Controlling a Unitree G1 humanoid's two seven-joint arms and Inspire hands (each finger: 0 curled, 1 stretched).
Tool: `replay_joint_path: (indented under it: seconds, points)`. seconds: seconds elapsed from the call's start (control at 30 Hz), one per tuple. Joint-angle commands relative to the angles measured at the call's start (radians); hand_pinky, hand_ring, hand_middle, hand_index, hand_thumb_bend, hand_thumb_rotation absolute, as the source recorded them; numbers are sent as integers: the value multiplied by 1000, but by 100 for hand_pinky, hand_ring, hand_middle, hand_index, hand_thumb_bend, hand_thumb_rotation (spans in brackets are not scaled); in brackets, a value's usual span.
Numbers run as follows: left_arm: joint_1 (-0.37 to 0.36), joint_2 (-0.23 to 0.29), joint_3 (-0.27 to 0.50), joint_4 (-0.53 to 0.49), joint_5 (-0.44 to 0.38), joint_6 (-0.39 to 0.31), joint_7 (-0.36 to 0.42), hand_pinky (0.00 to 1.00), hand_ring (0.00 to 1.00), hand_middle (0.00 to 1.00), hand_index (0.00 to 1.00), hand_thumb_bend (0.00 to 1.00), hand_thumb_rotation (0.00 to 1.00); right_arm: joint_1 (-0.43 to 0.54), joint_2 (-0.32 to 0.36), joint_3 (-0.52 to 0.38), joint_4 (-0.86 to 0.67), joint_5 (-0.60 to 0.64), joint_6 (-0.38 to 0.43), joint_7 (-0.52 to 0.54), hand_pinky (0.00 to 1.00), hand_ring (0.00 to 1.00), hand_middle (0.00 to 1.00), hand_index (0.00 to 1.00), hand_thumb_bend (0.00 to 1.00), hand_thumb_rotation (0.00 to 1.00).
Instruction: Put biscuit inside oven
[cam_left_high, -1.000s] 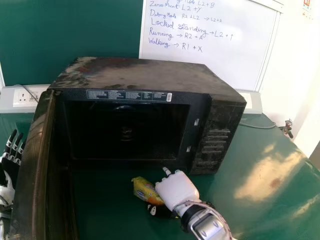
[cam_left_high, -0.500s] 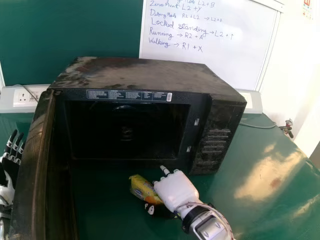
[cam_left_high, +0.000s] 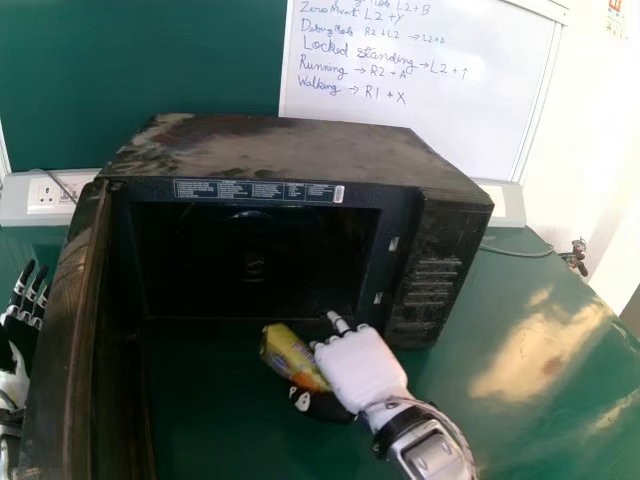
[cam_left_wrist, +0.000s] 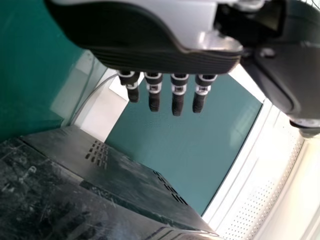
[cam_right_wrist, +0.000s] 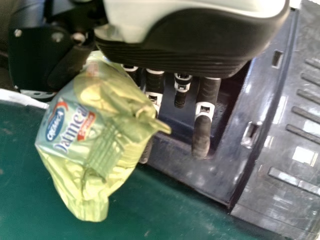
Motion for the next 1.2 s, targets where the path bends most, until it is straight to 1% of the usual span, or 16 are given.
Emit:
replay_joint_path:
  seconds: [0.0,0.07,0.13,0.2,0.23,0.3,0.43,0.53,0.6,0.7,0.87,0.93,1.0,1.13,1.17]
  points:
    - [23,-29,4,43,-10,-12,-8,47,65,78,92,9,0,-8,0,-22,-21,10,8,-17,28,35,48,49,53,0]
    - [21,-29,5,46,-11,-12,-9,47,64,78,92,10,0,-7,2,-31,-29,20,8,-14,29,36,48,49,53,0]
    - [22,-30,5,43,-10,-11,-5,46,64,78,92,9,0,-6,3,-39,-36,29,8,-13,30,37,43,53,52,0]
    - [22,-30,5,44,-9,-13,-7,48,65,78,91,9,0,-4,8,-45,-37,37,10,-23,30,37,42,53,52,0]
    - [20,-29,6,50,-9,-16,-12,48,65,78,91,9,0,-4,9,-47,-38,38,11,-25,29,36,45,51,53,0]
    - [18,-28,7,55,-11,-14,-16,48,66,78,91,9,0,-6,11,-51,-39,39,10,-32,29,36,47,49,53,0]
    - [22,-32,5,44,-9,-15,-10,49,67,79,92,9,0,-12,16,-60,-39,59,8,-40,30,36,48,49,53,0]
    - [23,-33,3,40,-5,-11,1,54,67,79,91,9,0,-16,20,-62,-34,68,7,-48,29,35,48,49,53,0]
    - [25,-35,2,36,-6,-11,0,55,68,80,92,8,0,-19,23,-62,-29,71,7,-56,28,34,48,49,53,0]
    - [23,-34,3,40,-8,-16,-10,50,67,80,92,9,0,-24,35,-62,-15,81,10,-71,29,34,48,49,53,0]
    - [26,-36,2,30,-5,-10,6,51,66,79,91,10,0,-44,61,-57,20,83,16,-91,32,37,48,49,53,0]
    - [27,-37,2,25,-10,-2,8,51,66,79,91,10,0,-56,67,-54,37,86,14,-107,32,38,43,52,52,0]
    - [26,-38,2,27,-10,-5,8,50,66,79,92,10,0,-69,71,-48,51,84,16,-111,33,39,42,53,52,0]
    - [24,-39,1,33,-4,-17,5,49,66,79,91,10,0,-100,80,-35,74,80,20,-98,31,37,41,53,52,0]
    - [25,-39,1,31,-6,-14,4,47,65,79,91,10,0,-106,82,-32,83,81,18,-107,31,37,45,50,53,0]
